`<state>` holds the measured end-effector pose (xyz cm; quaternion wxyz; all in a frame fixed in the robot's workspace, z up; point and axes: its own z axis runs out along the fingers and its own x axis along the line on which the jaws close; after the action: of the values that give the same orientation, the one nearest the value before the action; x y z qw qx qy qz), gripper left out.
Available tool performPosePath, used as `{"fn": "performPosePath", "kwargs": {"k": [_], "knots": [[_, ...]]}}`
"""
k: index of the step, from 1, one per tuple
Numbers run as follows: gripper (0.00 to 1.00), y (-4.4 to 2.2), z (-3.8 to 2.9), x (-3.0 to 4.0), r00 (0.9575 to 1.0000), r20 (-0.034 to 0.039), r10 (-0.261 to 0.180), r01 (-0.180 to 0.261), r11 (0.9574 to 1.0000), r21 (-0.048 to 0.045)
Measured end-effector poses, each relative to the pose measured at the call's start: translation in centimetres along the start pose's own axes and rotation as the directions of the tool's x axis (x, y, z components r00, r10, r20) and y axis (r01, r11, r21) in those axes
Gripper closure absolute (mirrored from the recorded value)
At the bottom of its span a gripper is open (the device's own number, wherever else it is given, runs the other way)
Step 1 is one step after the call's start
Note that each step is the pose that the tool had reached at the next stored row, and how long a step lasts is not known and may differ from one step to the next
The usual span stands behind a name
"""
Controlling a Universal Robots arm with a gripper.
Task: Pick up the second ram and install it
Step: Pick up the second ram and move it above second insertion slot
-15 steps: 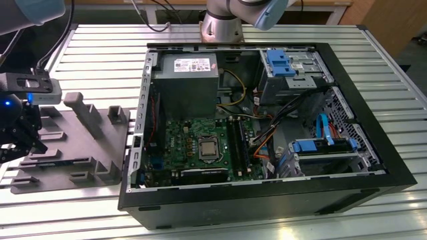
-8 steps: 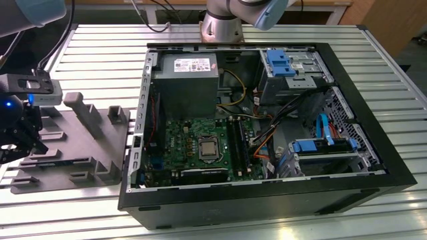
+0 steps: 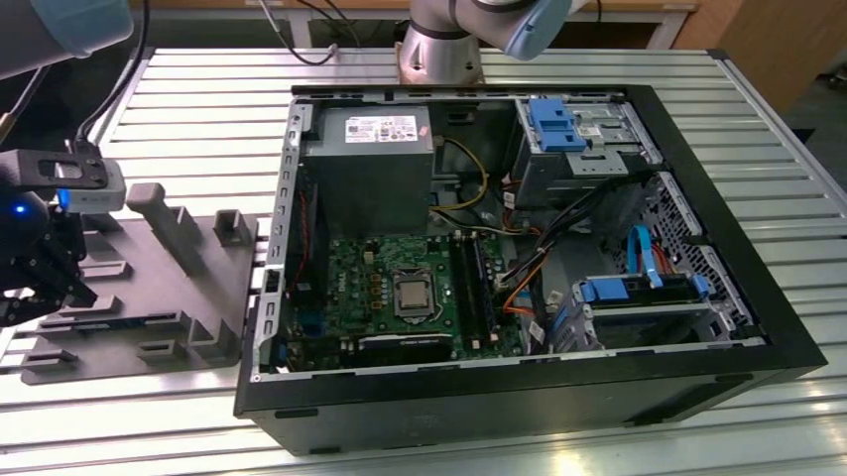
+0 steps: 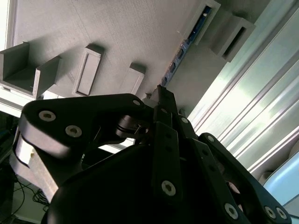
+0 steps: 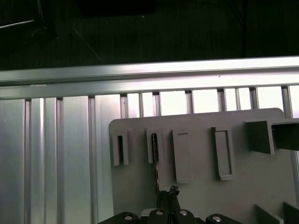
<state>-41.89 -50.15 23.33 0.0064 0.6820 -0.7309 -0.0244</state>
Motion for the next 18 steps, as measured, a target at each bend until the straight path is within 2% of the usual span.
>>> {"fn": "performPosePath", "kwargs": {"k": [18], "knots": [[0.89, -0.03, 0.73, 0.03, 1.0000, -0.0001, 0.000, 0.000, 1.0000, 0.0000]]}}
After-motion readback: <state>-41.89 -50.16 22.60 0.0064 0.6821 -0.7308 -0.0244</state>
